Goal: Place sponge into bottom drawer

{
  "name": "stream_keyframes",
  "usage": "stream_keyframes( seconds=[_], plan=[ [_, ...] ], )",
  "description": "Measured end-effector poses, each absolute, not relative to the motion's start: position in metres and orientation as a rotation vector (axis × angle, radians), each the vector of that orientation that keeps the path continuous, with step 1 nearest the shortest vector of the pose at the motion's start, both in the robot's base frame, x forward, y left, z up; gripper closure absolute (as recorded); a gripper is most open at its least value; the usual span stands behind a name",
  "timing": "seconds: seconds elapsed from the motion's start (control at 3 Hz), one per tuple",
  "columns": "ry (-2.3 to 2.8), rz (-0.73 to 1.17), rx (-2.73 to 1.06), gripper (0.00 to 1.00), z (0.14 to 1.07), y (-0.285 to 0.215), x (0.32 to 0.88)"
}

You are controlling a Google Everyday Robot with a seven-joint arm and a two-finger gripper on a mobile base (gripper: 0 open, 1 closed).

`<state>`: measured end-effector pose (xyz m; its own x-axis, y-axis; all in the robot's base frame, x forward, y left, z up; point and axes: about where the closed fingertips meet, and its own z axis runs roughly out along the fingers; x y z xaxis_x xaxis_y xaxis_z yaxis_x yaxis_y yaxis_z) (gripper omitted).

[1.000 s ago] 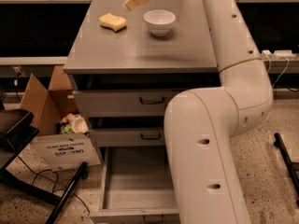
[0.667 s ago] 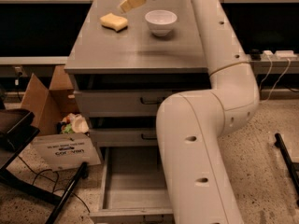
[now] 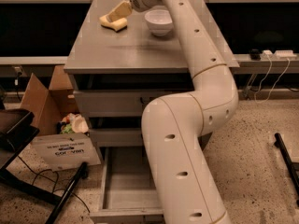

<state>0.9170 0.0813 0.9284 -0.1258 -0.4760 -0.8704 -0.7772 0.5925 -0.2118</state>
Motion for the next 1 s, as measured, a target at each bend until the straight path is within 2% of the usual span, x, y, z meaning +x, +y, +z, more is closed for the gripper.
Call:
stream_keyframes(
  seconds=[0.67,1.0],
  plan=[
    [1.81,0.483,-1.008,0.0,0.898,0.122,0.917],
    [1.802,0.498,-0.978,0.0,0.891,0.125,0.924]
  ],
)
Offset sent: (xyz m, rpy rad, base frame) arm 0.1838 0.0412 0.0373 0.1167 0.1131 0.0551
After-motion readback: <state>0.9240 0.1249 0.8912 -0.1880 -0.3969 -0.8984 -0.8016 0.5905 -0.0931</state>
